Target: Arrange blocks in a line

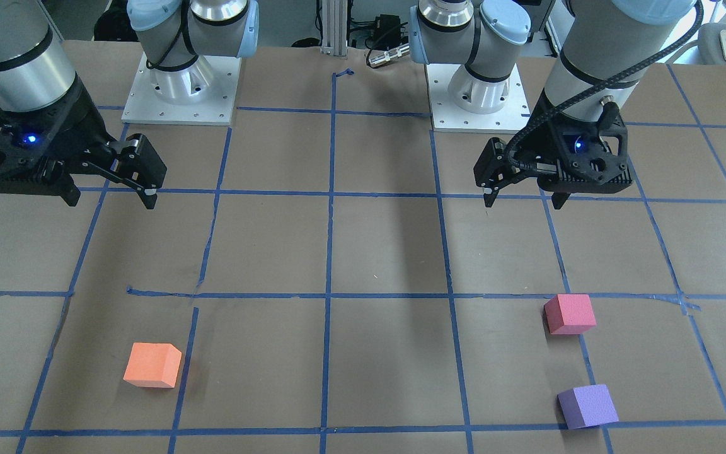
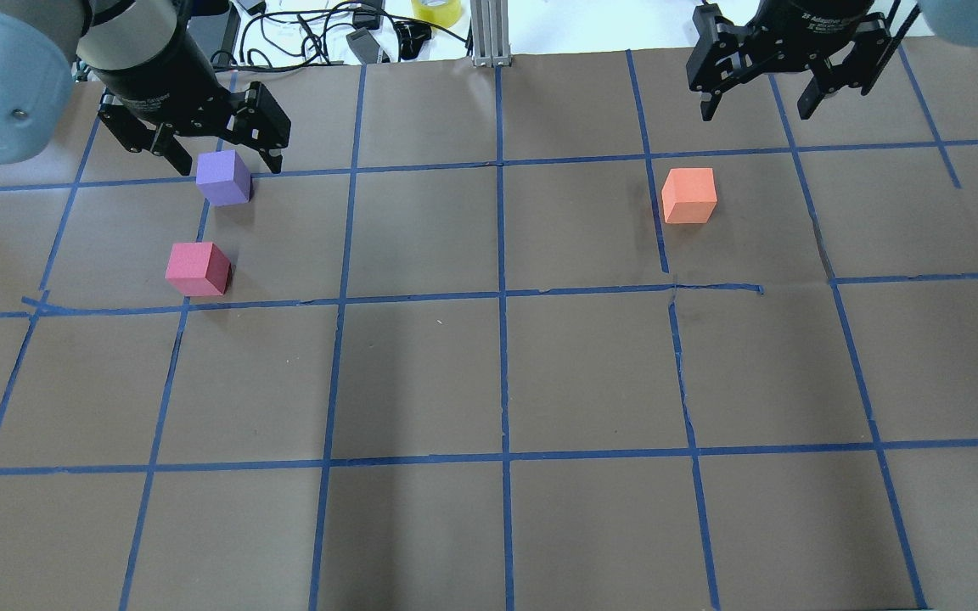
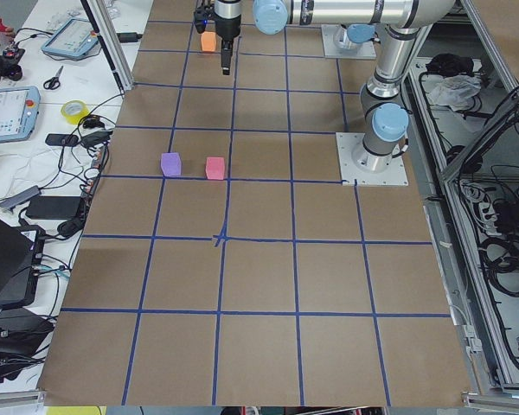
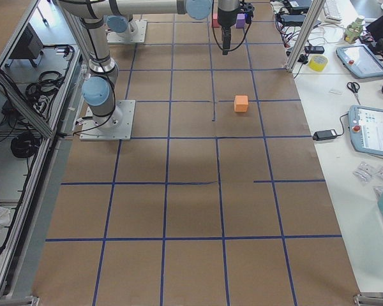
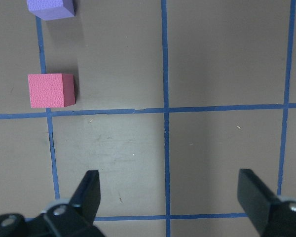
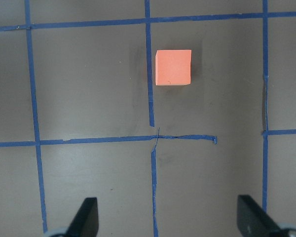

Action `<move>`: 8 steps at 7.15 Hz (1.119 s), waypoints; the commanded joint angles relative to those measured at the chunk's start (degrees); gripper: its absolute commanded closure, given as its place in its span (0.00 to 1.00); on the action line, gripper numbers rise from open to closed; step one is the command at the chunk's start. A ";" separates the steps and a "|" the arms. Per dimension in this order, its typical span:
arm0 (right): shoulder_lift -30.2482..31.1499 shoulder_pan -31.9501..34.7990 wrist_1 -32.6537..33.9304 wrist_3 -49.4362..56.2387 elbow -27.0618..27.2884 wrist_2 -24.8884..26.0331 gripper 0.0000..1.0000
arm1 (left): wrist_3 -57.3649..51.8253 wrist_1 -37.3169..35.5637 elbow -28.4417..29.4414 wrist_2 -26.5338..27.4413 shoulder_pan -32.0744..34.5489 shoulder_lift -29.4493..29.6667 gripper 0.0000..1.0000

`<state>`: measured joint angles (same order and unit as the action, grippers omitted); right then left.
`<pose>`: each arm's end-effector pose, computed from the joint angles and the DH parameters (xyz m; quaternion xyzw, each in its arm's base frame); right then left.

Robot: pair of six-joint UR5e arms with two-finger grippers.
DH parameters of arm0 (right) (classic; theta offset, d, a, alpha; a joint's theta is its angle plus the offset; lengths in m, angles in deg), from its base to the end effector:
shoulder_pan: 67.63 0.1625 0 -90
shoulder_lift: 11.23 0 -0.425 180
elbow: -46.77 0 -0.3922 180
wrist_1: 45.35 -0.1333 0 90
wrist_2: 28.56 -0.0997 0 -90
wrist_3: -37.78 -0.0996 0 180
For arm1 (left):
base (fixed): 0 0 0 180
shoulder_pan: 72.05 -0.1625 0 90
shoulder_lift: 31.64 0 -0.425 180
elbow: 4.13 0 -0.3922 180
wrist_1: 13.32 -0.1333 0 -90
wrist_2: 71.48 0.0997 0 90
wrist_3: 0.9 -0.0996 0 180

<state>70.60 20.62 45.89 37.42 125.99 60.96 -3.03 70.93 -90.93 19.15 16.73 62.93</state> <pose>0.1170 -0.5622 0.5084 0.0183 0.9993 -0.0336 0.0038 -0.1208 -0.5357 0.4851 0.0077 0.9992 -0.0380 0.0066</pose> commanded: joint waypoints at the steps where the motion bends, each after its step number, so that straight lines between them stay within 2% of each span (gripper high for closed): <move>1: -4.46 -0.44 2.26 0.01 -3.10 0.04 0.00 | -0.07 0.03 0.14 -0.11 0.07 0.00 0.00; 5: -20.71 -0.53 15.70 0.97 -2.76 0.30 0.00 | 0.02 -0.06 -0.47 -0.20 0.07 0.09 0.00; 6: -21.97 -0.53 16.16 1.50 -2.33 0.21 0.00 | 0.02 -0.23 -0.47 -0.28 0.08 0.17 0.00; 8: -24.34 -0.53 22.72 3.53 1.96 0.30 0.00 | 0.02 -0.41 -0.65 -0.28 0.08 0.18 0.00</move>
<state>47.76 20.09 64.46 40.08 125.32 61.24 -3.01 70.64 -91.48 18.88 16.80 63.08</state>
